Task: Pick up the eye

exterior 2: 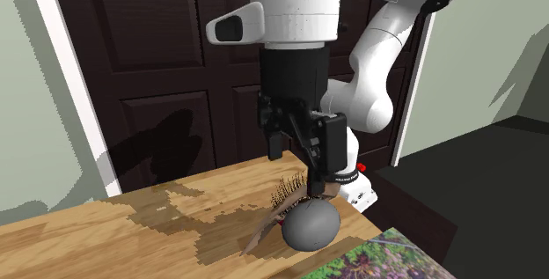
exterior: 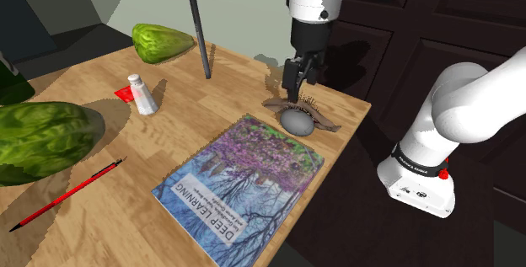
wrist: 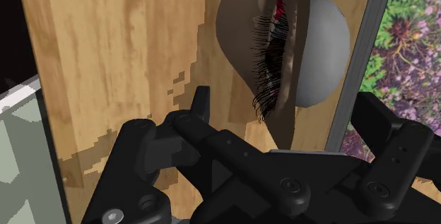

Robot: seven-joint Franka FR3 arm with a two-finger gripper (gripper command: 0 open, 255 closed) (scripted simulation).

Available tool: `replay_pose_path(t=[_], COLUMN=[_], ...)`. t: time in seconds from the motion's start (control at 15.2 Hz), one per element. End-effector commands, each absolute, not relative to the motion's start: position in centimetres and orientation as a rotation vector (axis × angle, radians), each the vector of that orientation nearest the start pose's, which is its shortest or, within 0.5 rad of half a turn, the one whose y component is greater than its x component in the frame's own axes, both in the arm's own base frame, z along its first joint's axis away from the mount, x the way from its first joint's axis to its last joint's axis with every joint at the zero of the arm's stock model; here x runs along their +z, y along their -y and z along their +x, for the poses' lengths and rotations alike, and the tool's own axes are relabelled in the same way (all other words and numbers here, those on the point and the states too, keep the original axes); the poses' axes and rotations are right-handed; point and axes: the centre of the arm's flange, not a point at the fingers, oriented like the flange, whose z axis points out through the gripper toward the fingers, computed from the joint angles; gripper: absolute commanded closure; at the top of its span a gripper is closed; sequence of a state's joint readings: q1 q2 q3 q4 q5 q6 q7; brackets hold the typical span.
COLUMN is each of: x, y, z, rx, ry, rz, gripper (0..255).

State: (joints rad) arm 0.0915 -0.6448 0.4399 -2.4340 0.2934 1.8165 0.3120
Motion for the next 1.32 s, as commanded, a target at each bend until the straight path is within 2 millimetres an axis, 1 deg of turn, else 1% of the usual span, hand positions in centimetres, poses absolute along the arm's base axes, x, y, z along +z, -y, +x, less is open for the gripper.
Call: replay_pose_path(t=[0.0, 0.13, 0.26, 0.33, 0.92, 1.25], x=[49.2, 48.3, 48.3, 48.3, 48.3, 51.0], y=[-22.4, -22.4, -22.4, -22.4, -22.4, -22.4], z=[30.2, 30.2, 30.2, 30.2, 30.2, 30.2], rx=[0.029, 0.029, 0.029, 0.029, 0.029, 0.029], ry=[0.099, 0.099, 0.099, 0.099, 0.099, 0.099], rz=[-3.120, -3.120, -3.120, -3.120, -3.120, -3.120], gripper=[0, 0, 0, 255, 255, 255])
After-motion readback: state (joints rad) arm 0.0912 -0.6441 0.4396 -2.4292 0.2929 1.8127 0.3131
